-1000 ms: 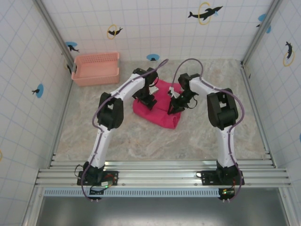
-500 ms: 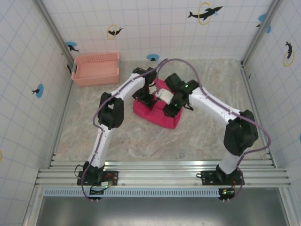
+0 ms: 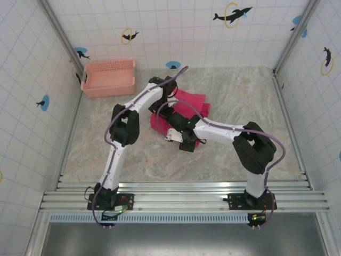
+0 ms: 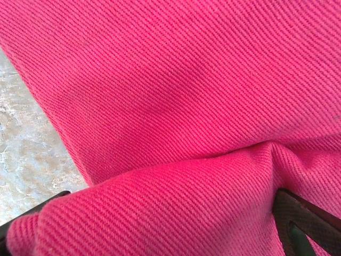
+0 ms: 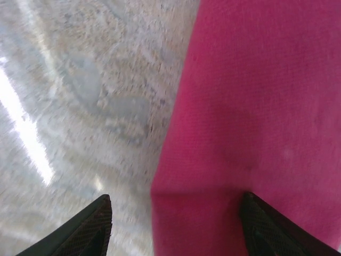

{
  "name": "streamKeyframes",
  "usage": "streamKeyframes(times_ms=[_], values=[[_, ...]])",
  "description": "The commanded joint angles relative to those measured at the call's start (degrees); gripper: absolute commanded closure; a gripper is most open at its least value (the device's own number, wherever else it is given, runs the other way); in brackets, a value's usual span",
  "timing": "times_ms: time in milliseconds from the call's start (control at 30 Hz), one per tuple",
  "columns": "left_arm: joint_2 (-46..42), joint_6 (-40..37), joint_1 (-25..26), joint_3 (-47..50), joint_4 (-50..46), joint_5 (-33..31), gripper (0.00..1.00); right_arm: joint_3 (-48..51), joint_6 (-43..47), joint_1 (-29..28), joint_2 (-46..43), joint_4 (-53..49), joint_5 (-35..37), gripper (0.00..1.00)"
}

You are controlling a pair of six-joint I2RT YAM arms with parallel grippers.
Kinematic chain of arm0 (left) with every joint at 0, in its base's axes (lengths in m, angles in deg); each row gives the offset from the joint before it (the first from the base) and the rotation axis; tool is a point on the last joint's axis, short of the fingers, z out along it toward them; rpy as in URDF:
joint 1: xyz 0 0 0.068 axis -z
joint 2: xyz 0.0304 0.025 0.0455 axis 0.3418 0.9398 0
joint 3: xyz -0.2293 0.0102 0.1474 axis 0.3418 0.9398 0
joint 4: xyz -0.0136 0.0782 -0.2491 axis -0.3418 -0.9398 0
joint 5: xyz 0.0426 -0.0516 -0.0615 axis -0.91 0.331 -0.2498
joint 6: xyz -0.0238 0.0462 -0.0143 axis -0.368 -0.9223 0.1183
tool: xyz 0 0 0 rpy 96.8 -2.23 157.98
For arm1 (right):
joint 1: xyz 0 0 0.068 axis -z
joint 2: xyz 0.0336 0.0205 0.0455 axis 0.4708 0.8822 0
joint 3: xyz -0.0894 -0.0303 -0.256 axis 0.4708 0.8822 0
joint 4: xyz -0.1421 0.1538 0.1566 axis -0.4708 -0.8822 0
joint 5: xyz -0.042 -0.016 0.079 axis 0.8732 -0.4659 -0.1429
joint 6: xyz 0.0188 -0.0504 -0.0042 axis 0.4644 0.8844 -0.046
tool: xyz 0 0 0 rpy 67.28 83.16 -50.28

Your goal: Roll up the long pants

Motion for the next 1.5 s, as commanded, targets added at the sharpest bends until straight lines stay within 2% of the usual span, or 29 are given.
streamKeyframes(times_ms=[0, 167, 233, 433, 600, 867, 1067, 1267, 1467], values=[[1.3, -0.9, -0.6, 2.7, -1.7, -3.3, 0.03, -1.6, 1.2, -0.4, 5.0, 3.0, 5.4, 0.36], [0.1, -1.9, -0.6, 4.3, -2.1, -3.3, 0.03, -3.1, 1.6, -0.3, 8.9, 6.5, 12.4, 0.4], [-0.6, -2.5, -0.6, 5.2, -2.1, -3.3, 0.03, -4.6, 1.4, 0.6, 10.2, 6.1, 12.2, 0.46], [-2.3, -4.0, -0.9, 7.2, -1.9, -3.5, 0.03, -8.7, 1.6, 3.5, 11.0, 1.8, 3.0, 0.82], [-3.4, -4.4, -1.5, 7.7, -2.0, -3.5, 0.03, -8.9, 2.1, 3.6, 7.7, -1.6, -4.1, 0.95], [-7.2, -6.5, -1.8, 10.9, -2.0, -4.1, 0.03, -7.7, -0.5, 0.0, 0.6, -11.3, -19.1, 1.0], [-12.7, -7.1, -1.8, 19.7, 0.2, -2.7, 0.03, -9.1, -3.4, -2.7, -3.0, -22.3, -35.0, 1.0], [-23.0, -7.6, -1.7, 33.3, 2.5, -1.7, 0.03, -11.5, -9.0, 3.0, -3.2, -24.9, -52.4, 0.99], [-32.8, -8.9, -1.7, 37.8, 4.3, -2.2, 0.03, -21.5, -11.4, 7.3, 6.9, -32.4, -64.3, 0.96]])
